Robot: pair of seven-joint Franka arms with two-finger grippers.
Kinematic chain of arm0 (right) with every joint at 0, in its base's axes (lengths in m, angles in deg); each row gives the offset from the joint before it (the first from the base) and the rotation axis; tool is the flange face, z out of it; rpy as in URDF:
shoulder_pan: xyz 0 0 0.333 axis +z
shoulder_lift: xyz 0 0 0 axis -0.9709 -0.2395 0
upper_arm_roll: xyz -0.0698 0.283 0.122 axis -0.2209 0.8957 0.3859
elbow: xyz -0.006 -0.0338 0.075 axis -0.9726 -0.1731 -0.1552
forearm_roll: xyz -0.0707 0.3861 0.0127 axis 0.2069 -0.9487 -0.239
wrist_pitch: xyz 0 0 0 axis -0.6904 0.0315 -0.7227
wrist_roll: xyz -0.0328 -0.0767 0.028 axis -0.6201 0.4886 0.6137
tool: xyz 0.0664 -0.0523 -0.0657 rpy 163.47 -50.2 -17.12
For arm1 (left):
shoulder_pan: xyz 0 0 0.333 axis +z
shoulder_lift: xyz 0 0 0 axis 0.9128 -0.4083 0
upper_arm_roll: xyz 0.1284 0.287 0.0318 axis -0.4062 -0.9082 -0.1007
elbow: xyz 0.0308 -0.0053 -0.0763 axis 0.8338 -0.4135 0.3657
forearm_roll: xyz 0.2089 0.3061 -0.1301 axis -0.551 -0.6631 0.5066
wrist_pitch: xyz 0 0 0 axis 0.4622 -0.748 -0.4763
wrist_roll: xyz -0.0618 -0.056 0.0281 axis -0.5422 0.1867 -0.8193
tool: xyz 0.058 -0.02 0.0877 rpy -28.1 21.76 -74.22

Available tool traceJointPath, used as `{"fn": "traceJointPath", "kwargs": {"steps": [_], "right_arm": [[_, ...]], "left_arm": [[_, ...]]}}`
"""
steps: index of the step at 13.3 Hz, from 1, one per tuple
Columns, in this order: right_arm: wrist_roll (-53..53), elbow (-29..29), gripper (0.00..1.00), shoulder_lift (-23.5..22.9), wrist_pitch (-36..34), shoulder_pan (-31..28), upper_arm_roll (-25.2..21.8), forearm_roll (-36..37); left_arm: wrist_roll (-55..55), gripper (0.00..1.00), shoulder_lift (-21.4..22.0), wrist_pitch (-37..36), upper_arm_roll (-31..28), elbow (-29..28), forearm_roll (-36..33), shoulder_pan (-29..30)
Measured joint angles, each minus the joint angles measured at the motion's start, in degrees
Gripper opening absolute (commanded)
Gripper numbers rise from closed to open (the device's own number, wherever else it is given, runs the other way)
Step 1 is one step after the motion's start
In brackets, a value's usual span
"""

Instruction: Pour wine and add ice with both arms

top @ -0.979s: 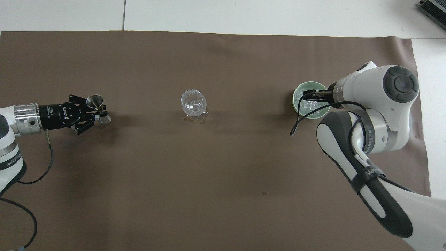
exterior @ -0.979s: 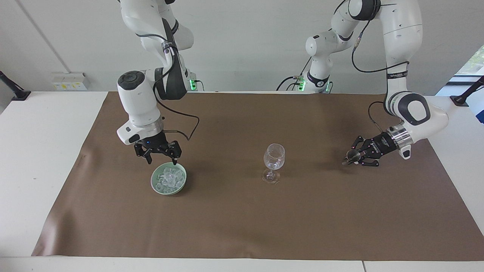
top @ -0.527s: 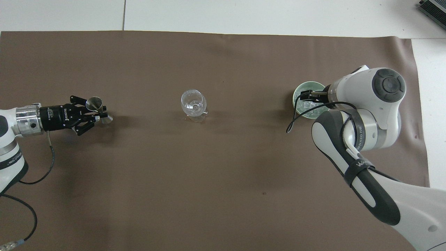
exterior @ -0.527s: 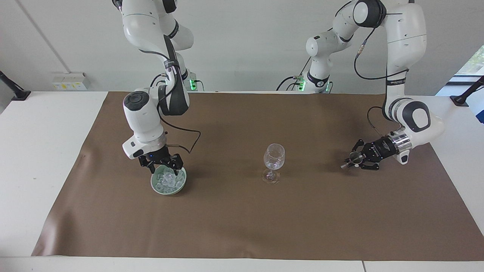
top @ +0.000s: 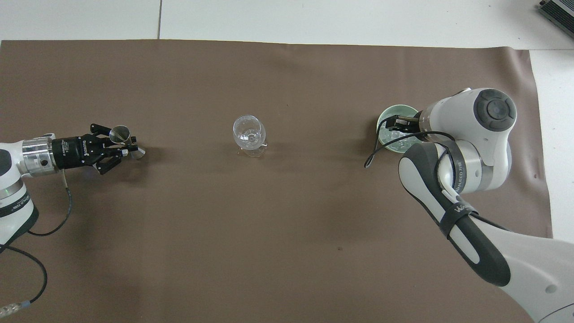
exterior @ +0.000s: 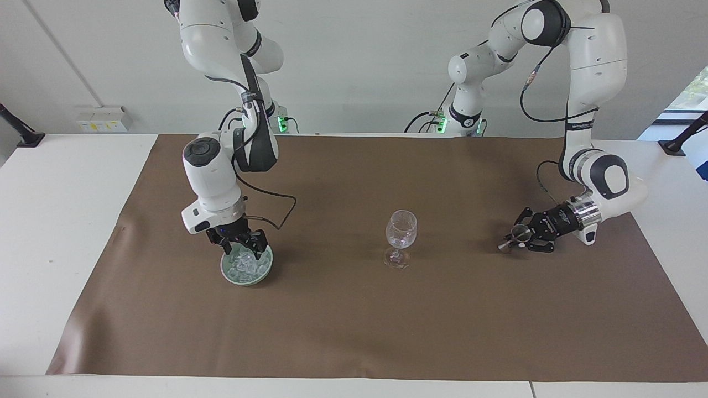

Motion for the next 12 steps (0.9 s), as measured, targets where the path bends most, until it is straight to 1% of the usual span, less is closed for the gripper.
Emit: {"fn": "traceJointPath", "kwargs": {"steps": [1, 2, 3, 4, 5, 6, 7, 12], "right_arm": [[-0.03, 0.0, 0.71, -0.06, 0.0, 0.0, 0.0, 0.0], [-0.03, 0.01, 0.69, -0.06, 0.0, 0.0, 0.0, 0.0], [-0.05, 0.01, 0.65, -0.07, 0.0, 0.0, 0.0, 0.0], [-0.05, 0.01, 0.63, -0.07, 0.0, 0.0, 0.0, 0.0], [-0.06, 0.01, 0.6, -0.07, 0.0, 0.0, 0.0, 0.0], [-0.06, 0.01, 0.57, -0.07, 0.0, -0.01, -0.01, 0.0], [-0.06, 0.01, 0.56, -0.07, 0.0, -0.01, -0.01, 0.0], [-0.06, 0.02, 0.48, -0.07, 0.0, -0.01, -0.02, 0.0]], "left_arm": [[-0.03, 0.0, -0.14, -0.05, 0.13, 0.05, 0.0, 0.44], [-0.07, 0.01, -0.22, -0.09, 0.43, 0.05, 0.01, 0.87], [-0.2, 0.04, -0.3, -0.1, 0.57, 0.06, 0.01, 1.04], [-0.77, 0.05, -0.4, -0.1, 0.68, 0.06, 0.01, 1.15], [-1.45, 0.1, -0.48, -0.11, 0.83, 0.06, 0.01, 1.31], [-2.07, 0.19, -0.58, -0.11, 0.98, 0.06, 0.02, 1.49], [-2.49, 0.21, -0.7, -0.12, 1.02, 0.06, 0.02, 1.52], [-4.06, 0.21, -1.18, -0.14, 1.11, 0.06, 0.05, 1.53]]}}
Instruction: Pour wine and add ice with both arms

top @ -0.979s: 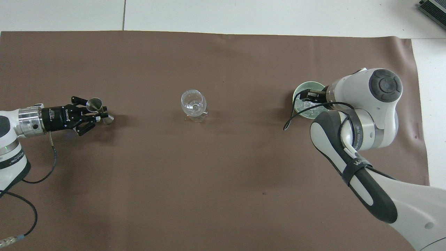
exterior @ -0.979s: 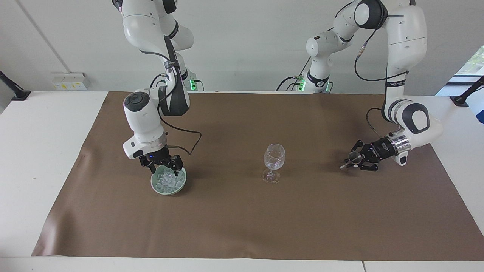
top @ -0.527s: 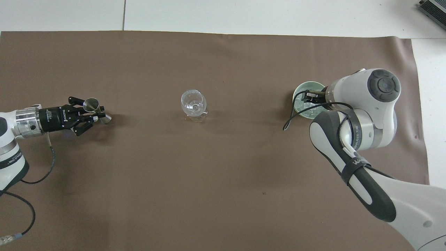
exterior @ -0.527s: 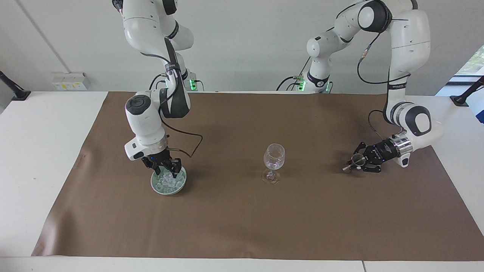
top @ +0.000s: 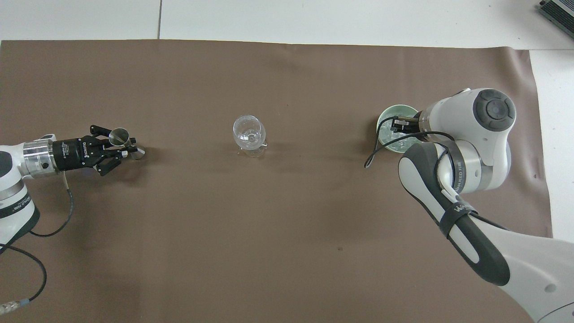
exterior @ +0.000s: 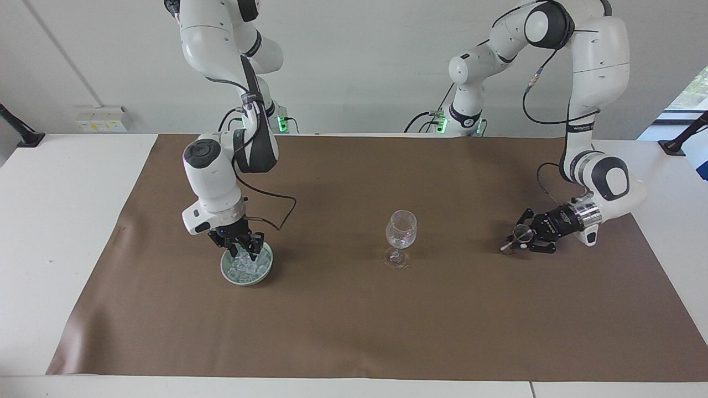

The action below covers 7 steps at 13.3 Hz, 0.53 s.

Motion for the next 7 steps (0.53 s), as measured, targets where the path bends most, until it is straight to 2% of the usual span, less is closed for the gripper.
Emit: {"fn": "traceJointPath", "kwargs": {"steps": [7], "right_arm": [[0.0, 0.04, 0.33, 0.0, 0.0, 0.0, -0.01, 0.02]], "left_arm": [[-0.41, 0.3, -0.08, -0.02, 0.01, 0.0, 0.07, 0.04]]}}
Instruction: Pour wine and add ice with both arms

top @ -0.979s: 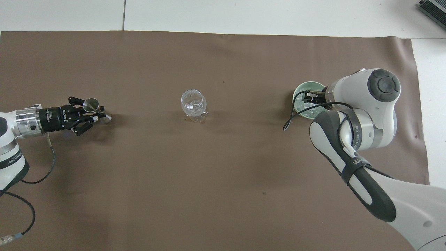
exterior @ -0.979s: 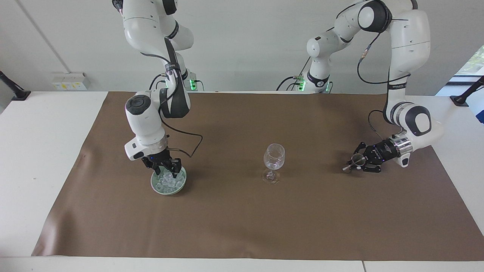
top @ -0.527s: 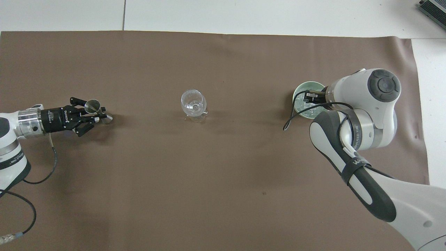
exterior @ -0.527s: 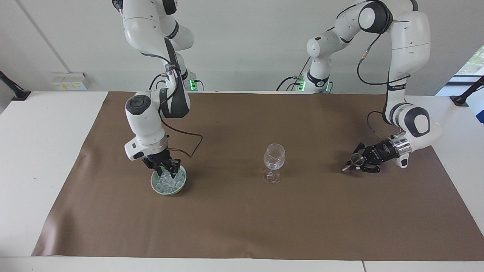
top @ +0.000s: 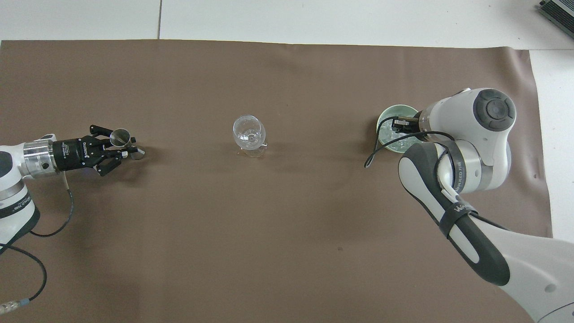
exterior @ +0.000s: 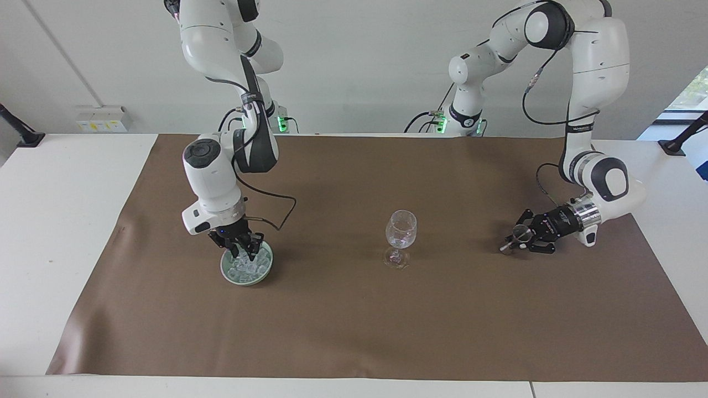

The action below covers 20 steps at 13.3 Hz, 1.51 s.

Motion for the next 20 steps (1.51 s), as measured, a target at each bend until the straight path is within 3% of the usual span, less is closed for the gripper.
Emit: {"fn": "traceJointPath", "kwargs": {"steps": [3, 5, 6, 7, 12, 14, 17, 20], "right_arm": [[0.0, 0.02, 0.25, 0.0, 0.01, 0.0, 0.0, 0.0], [0.0, 0.02, 0.2, 0.0, 0.01, -0.01, -0.01, 0.0], [0.0, 0.03, 0.17, 0.0, 0.01, -0.01, -0.01, 0.0], [0.0, 0.07, 0.17, 0.0, 0.01, -0.01, -0.01, 0.0], [0.0, 2.34, 0.13, 0.12, -0.42, -0.11, -0.15, 0.01], [0.0, 5.92, 0.13, 0.74, -4.17, -0.21, -0.28, 0.0], [-1.26, 10.68, 0.12, 2.65, -9.34, -0.01, 0.29, -0.06], [-7.6, 14.38, 0.11, 4.82, -12.68, 0.13, 4.25, -1.24]], "left_arm": [[-0.02, 0.38, -0.03, 0.0, 0.0, 0.0, 0.01, 0.27], [-0.04, 0.65, -0.05, -0.02, 0.01, 0.0, 0.02, 0.47], [-0.07, 0.9, -0.06, -0.03, 0.09, 0.0, 0.02, 0.6], [-0.09, 1.0, -0.06, -0.04, 0.15, 0.0, 0.02, 0.66], [-0.14, 1.0, -0.08, -0.22, 0.24, 0.46, 0.04, 0.76], [-0.34, 1.0, -0.19, -1.05, 0.22, 1.48, -0.72, 1.23], [-1.53, 1.0, -1.16, -3.34, 0.43, 4.91, -5.19, 3.28], [-4.58, 1.0, -1.61, -3.76, 1.64, 9.56, -11.82, 4.69]]}}
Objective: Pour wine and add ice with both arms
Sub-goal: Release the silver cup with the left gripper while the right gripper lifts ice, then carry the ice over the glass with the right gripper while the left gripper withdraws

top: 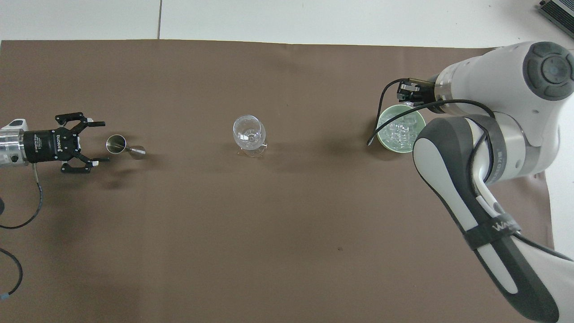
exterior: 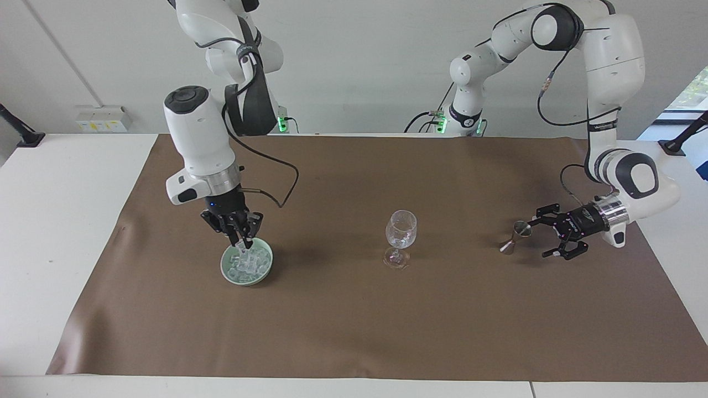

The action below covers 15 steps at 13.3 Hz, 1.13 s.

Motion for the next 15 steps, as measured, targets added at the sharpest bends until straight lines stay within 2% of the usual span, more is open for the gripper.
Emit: {"fn": "traceJointPath", "kwargs": {"steps": [4, 10, 15], "right_arm": [[-13.59, 3.03, 0.11, 0.33, -0.73, 2.41, 5.83, -0.01], [-28.68, 5.33, 0.09, 0.28, 2.64, 11.64, 6.16, 0.1], [-33.88, 6.44, 0.09, 0.2, 3.83, 15.33, 6.11, 1.32]], "left_arm": [[-2.18, 1.0, 2.64, 0.04, 1.16, 6.47, -7.08, -0.22], [-2.35, 1.0, 11.57, 0.53, 3.22, 10.4, -19.93, -3.31], [-7.54, 1.0, 18.39, 0.68, 3.36, 11.18, -31.03, -5.59]]}}
